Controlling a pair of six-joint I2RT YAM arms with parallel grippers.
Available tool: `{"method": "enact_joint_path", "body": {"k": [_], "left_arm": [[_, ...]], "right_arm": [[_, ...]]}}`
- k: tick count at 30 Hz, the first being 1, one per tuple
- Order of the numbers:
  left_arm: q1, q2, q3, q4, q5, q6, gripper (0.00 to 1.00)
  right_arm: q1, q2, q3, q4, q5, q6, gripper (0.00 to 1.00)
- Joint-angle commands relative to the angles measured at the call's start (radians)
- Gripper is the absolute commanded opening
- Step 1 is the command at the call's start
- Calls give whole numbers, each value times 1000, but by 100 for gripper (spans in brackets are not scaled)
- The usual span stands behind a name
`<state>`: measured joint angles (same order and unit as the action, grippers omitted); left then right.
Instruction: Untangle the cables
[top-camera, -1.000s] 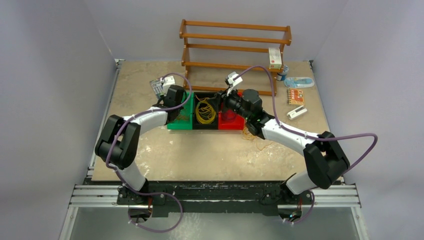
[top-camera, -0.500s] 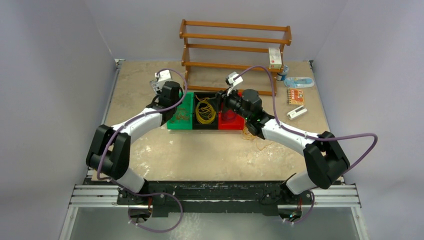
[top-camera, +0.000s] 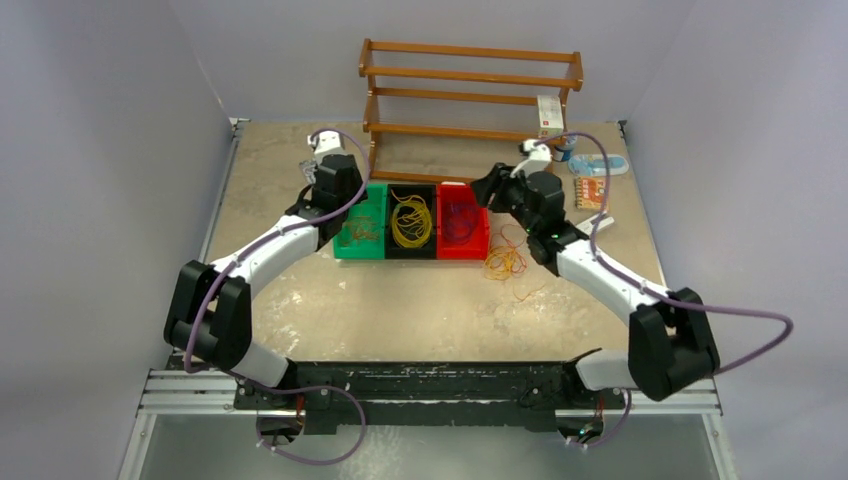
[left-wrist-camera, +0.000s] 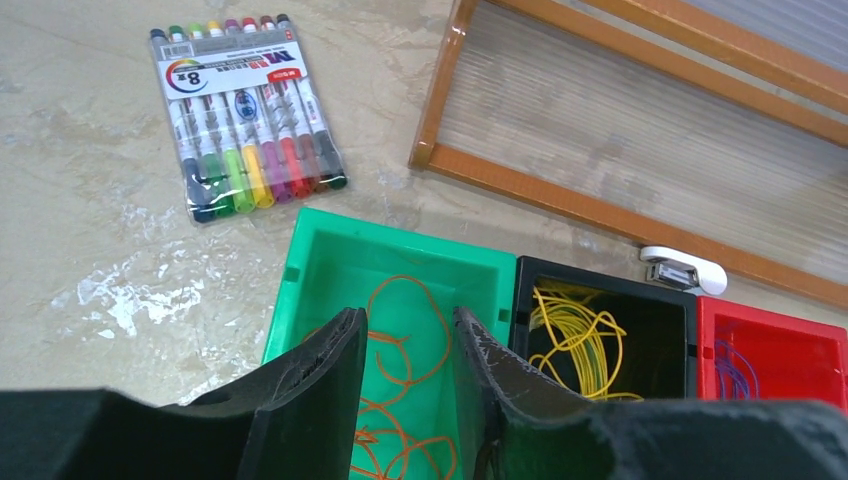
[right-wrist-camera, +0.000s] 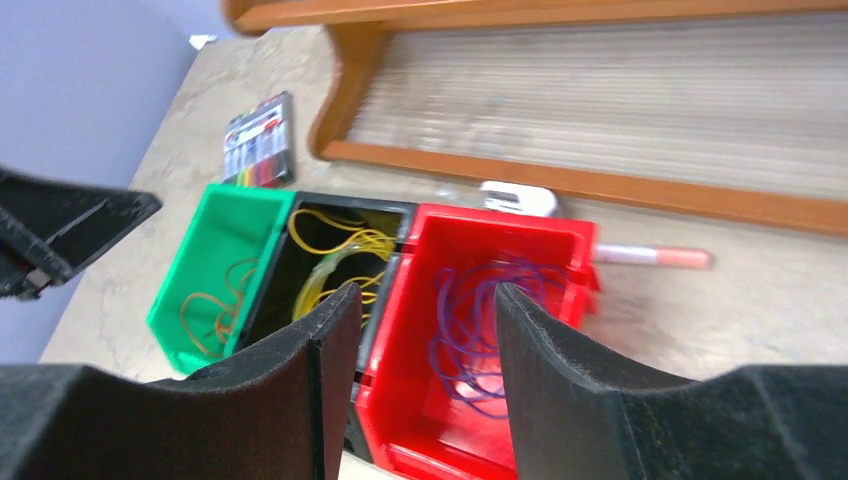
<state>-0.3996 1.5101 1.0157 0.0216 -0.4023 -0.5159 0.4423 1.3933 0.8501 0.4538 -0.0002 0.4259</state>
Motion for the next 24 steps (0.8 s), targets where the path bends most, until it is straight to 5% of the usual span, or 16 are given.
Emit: {"method": "enact_joint_path", "body": {"k": [1,10,24], "left_arm": [[5,-54,34,44,43,-12,38],[5,-98,32,33,53,10,48],[5,-118,1,62,80,16,51]], "right_arm": [[-80,-112,-73,-56,64,115,55],[-243,-157,-179,-145,45,189,56],[-291,29,-186,-174,49,180,50]]}}
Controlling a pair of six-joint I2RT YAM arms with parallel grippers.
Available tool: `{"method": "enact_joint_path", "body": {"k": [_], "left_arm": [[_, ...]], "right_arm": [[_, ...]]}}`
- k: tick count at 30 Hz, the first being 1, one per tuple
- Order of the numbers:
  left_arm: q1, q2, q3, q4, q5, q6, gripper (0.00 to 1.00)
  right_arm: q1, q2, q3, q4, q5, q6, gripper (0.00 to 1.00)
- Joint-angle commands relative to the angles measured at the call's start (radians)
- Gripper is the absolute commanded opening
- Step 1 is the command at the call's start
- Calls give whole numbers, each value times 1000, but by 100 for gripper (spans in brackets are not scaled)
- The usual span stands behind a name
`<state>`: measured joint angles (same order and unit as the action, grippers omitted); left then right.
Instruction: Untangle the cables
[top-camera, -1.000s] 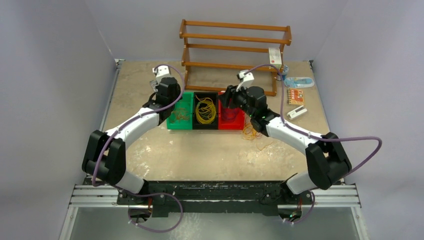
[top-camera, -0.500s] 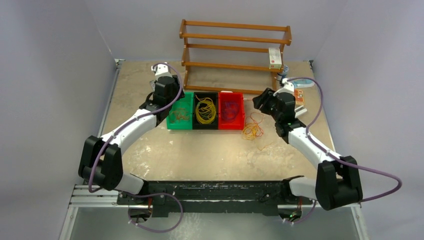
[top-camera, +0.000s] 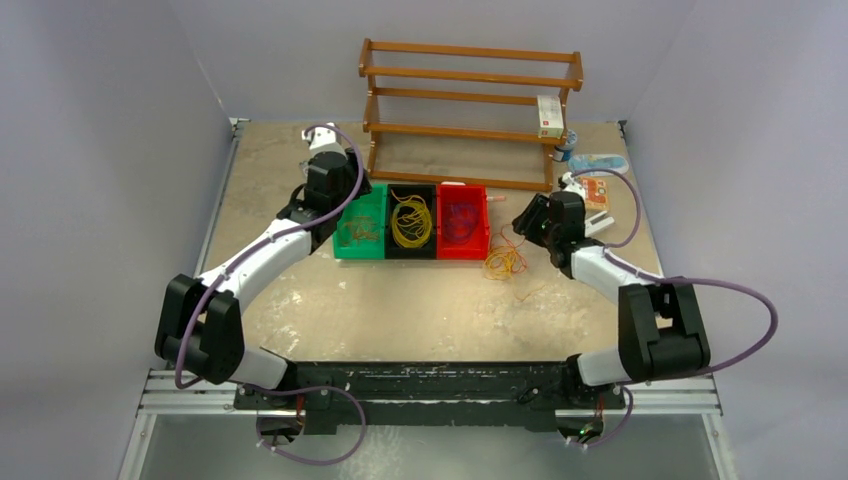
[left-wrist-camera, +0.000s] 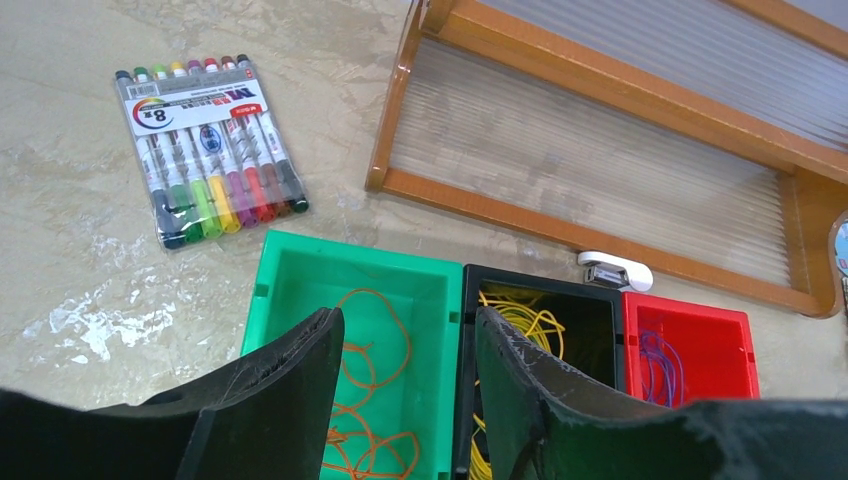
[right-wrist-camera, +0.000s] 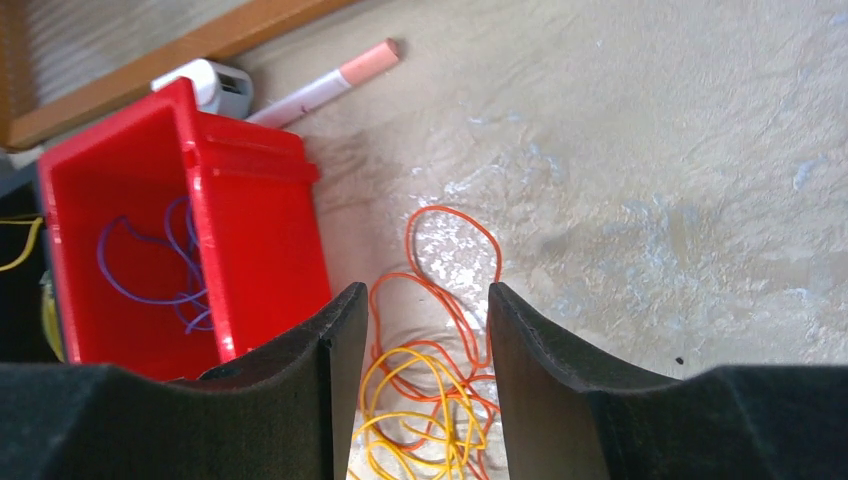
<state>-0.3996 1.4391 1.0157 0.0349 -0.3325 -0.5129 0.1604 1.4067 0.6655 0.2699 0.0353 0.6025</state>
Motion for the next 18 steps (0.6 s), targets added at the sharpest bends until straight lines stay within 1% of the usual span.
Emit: {"method": "enact_joint_path", "body": {"k": [1,8,14,18], "left_arm": [[4,-48,3,49,10,14,51],[5,-42,6,55,22,13,51],[5,-42,5,58,27,13,51],[4,-42,6,57,24,16,50]], "right_arm": [[-10,21,-7,19,18,6,50],[-18,89,-15,66,4,16,45],[-22,112,-27,115,-20,29,31],[-22,75,-51,147,-11,36,20]]}}
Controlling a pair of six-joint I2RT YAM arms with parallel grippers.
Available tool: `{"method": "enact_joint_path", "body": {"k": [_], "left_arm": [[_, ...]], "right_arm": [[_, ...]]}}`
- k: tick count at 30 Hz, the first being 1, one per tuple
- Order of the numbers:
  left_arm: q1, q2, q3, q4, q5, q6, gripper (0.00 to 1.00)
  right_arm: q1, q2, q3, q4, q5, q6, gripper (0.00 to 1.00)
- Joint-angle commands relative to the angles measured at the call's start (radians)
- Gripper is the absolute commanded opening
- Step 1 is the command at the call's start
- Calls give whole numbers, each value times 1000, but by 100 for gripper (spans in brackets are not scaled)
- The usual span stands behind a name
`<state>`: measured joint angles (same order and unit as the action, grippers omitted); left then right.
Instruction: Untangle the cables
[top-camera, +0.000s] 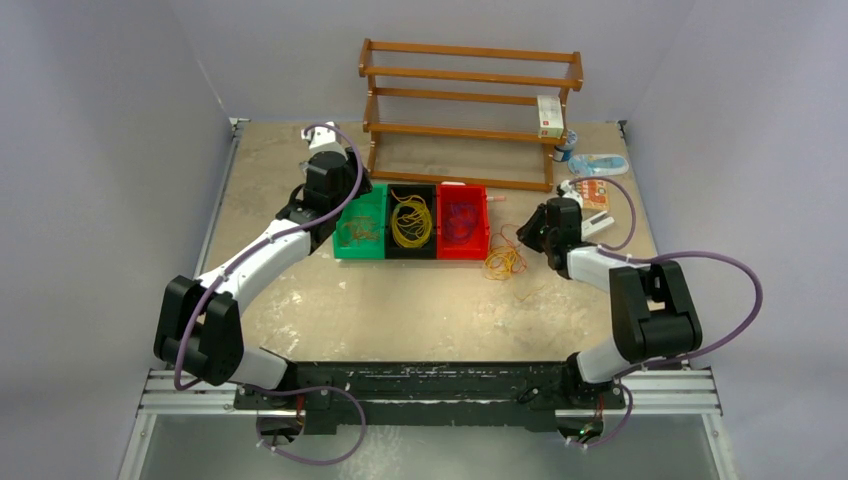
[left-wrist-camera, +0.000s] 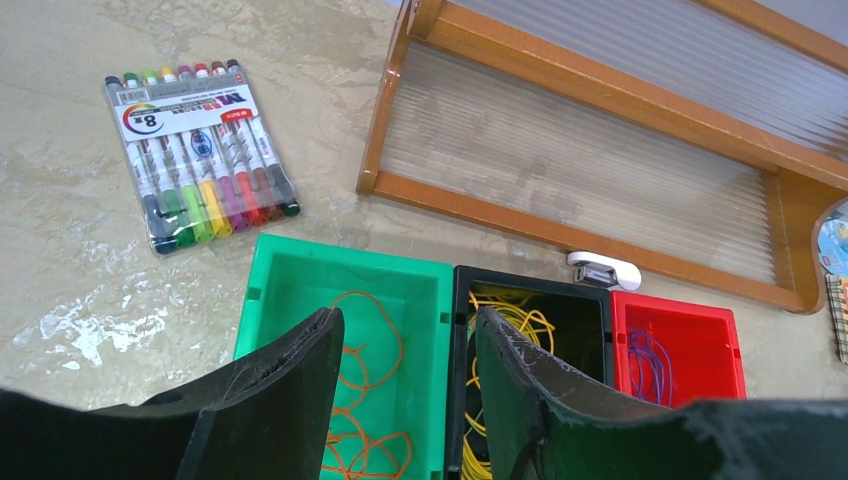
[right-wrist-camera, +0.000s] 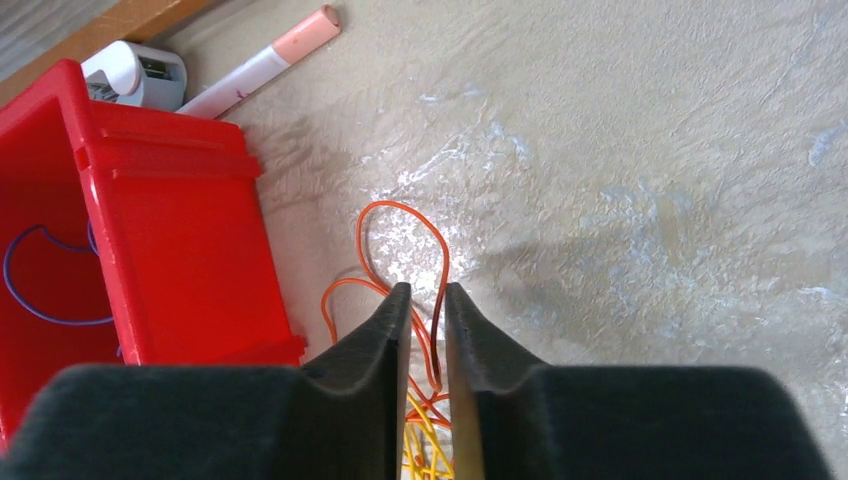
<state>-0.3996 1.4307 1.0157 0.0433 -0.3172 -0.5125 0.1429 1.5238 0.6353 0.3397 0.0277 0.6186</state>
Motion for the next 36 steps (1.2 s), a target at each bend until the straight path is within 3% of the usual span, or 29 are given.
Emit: {"method": "enact_joint_path", "body": {"k": [1,7,14,23,30,36], "left_arm": [[4,-33,7,49,7,18,51],[4,-60,-11,128,88,49,51],[-49,-71,-23,244,182,99,50],[-178,-47,-25,428,349,176,52],[-195,29,-78,726,502,52,52],[-221,92,-46,826,601,3,52]], "right_arm": [[-5,-62,-34,95,0,20,16],[-5,-203,-71,147,-5,-32,0],[-5,-376,-15,124,-8,-156,0],[-5,-539,90,95,-185,-280,0],[-5,-608,161,92,-283,-309,0],[-5,-642,183,119,-316,-267,0]]}}
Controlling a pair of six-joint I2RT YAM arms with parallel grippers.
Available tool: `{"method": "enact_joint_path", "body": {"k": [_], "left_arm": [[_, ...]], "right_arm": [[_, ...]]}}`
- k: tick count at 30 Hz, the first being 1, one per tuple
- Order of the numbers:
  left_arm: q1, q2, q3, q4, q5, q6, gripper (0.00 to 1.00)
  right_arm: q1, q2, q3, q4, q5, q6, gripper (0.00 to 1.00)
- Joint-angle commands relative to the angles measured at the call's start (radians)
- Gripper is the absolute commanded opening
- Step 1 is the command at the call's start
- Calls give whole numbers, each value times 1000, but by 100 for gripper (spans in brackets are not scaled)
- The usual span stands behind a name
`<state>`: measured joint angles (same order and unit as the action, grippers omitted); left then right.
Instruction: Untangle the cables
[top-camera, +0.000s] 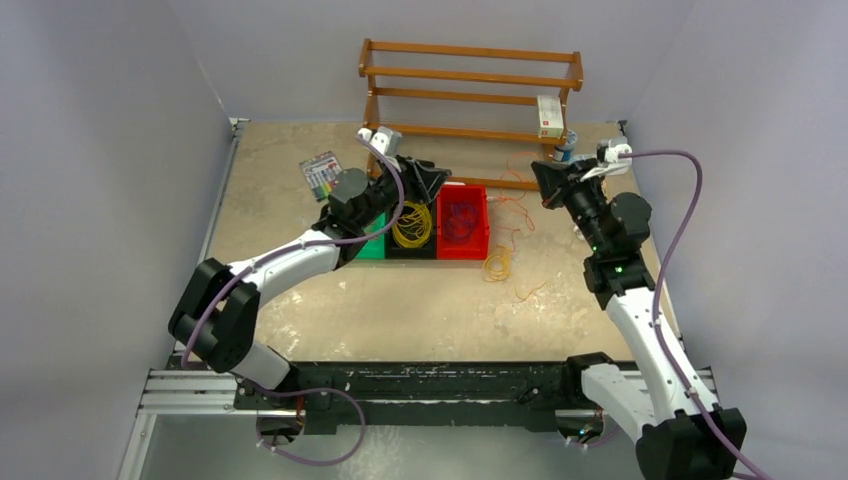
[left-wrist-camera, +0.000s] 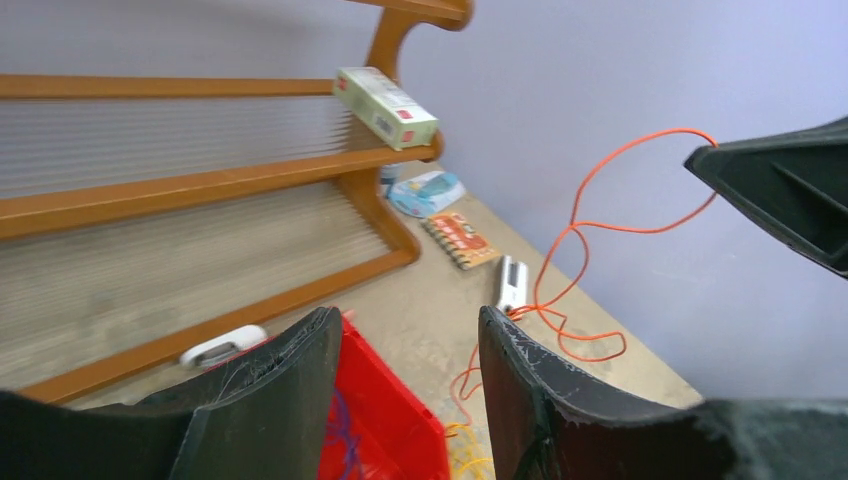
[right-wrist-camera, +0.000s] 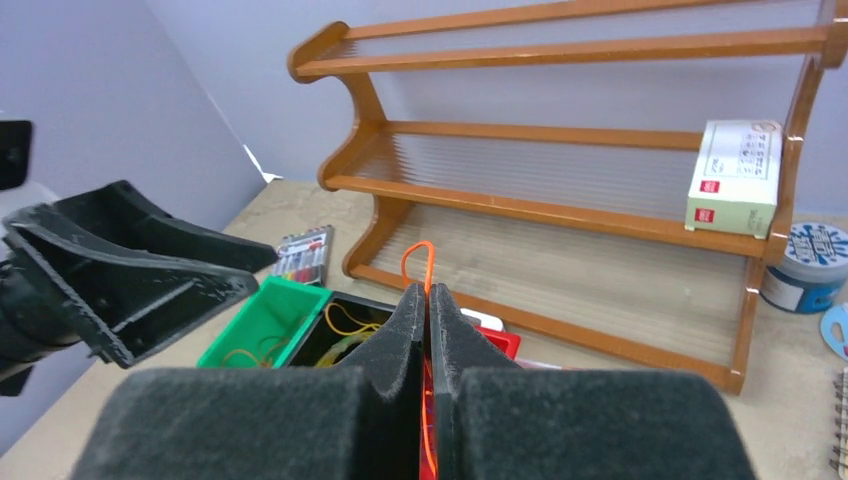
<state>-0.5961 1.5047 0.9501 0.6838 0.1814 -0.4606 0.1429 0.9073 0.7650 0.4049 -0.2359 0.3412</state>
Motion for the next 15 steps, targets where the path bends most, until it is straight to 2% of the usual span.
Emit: {"method": "enact_joint_path", "body": {"k": [1,8,15], "left_arm": [[-33,22,21,208,106,-49,52],[-95,51,46,285,148,-12,53],[-132,126,99,309,146,3,54]], "right_arm": [[-5,-27,61,54,-52,16,0],[-5,-1,103,63,-70,31,0],[-5,29,133,72,-155,47,0]]}}
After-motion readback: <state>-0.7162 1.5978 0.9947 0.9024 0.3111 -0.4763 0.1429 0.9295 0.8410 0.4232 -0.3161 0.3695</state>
